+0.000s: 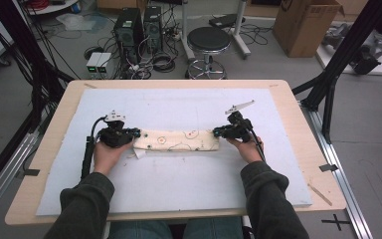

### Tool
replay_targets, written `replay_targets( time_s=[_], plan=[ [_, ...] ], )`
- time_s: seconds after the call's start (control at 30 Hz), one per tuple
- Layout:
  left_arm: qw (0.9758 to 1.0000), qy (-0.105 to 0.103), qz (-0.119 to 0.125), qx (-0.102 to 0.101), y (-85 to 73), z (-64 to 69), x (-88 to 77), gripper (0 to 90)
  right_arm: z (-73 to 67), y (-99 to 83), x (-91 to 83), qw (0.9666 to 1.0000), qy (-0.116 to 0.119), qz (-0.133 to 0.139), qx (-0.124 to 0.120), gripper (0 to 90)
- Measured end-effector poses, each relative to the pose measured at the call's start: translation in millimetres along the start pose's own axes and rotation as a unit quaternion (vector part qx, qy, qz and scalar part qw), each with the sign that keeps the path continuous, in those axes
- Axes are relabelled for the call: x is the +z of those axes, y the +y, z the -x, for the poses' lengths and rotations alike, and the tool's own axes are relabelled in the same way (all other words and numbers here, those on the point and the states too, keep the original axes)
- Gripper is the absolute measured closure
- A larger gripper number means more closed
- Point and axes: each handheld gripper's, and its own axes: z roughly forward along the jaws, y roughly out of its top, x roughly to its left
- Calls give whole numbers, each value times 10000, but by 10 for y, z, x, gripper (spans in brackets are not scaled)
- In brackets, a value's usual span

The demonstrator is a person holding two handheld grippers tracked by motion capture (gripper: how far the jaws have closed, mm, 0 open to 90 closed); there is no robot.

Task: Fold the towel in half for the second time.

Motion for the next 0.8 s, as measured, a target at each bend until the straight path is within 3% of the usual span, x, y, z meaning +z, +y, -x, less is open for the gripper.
replay_targets(
  time_s=[0.1,0.57,0.8],
  plan=[
    [9999,97,-25,56,36,-11,28,817,30,23,53,10000,-73,-24,0,797],
    [9998,107,-114,-90,-10,-72,194,810,171,-19,189,9994,-164,-10,305,792],
    [10000,5,-9,-78,11,-85,122,712,168,-12,137,9994,-239,110,242,712]
  ],
)
